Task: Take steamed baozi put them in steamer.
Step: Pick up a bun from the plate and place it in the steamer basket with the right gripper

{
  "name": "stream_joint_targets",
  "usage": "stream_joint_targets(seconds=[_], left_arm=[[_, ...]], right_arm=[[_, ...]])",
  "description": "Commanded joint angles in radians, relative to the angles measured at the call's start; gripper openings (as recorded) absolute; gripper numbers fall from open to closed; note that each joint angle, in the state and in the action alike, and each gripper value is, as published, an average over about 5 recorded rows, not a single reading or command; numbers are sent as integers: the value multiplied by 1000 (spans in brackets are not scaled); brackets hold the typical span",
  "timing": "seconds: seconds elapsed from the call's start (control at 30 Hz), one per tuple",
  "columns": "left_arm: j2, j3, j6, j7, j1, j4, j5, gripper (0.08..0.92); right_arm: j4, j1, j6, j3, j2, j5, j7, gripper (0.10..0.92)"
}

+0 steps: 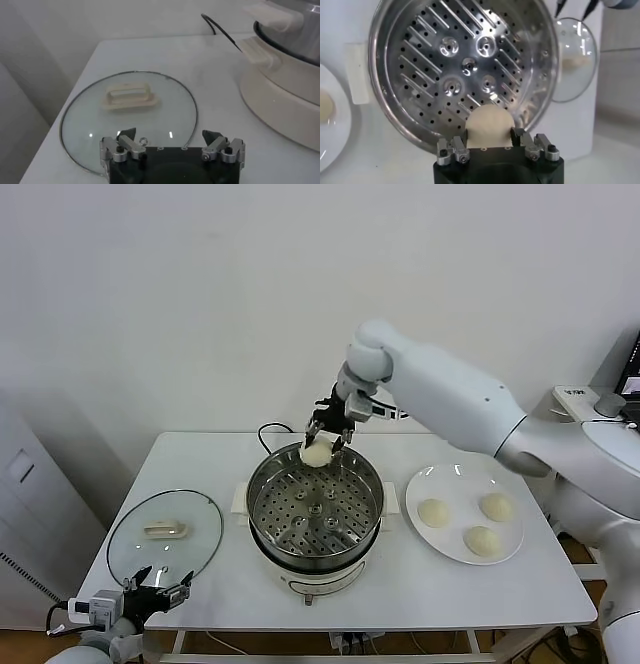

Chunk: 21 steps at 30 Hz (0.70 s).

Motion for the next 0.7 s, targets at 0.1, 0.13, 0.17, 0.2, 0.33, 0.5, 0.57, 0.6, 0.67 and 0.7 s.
stream_joint_targets(seconds=[0.1,0.13,0.17,0.2,0.33,0.5,0.57,0.6,0.67,0.7], left_arm=[[-1,0,0,0,0,0,1,823],[-1,1,0,0,0,1,1,823],[-1,1,0,0,-1,1,1,823],[-1,1,0,0,-1,2,1,823],[-4,2,0,0,-3,4,1,823],[-5,3,0,0,-4,5,2,823],[-4,3,0,0,-5,6,2,823],[-3,3,0,0,-5,7,2,823],[-2,3,0,0,-6,8,2,823],[-2,4,0,0,-7,9,2,823]], right_arm=[[3,-98,49,40,30,-135,-4,543],[1,-101,49,43,32,-138,-4,543],[-2,-103,49,45,34,-141,-3,543],[-5,-106,49,47,36,-145,-3,543],[-16,-119,49,52,43,-156,-3,543],[-32,-135,49,64,49,-167,0,543],[-37,-138,49,68,50,-167,4,546],[-38,-138,49,70,50,-167,7,548],[-38,-133,49,71,49,-162,12,580],[-37,-129,49,69,47,-155,14,600]])
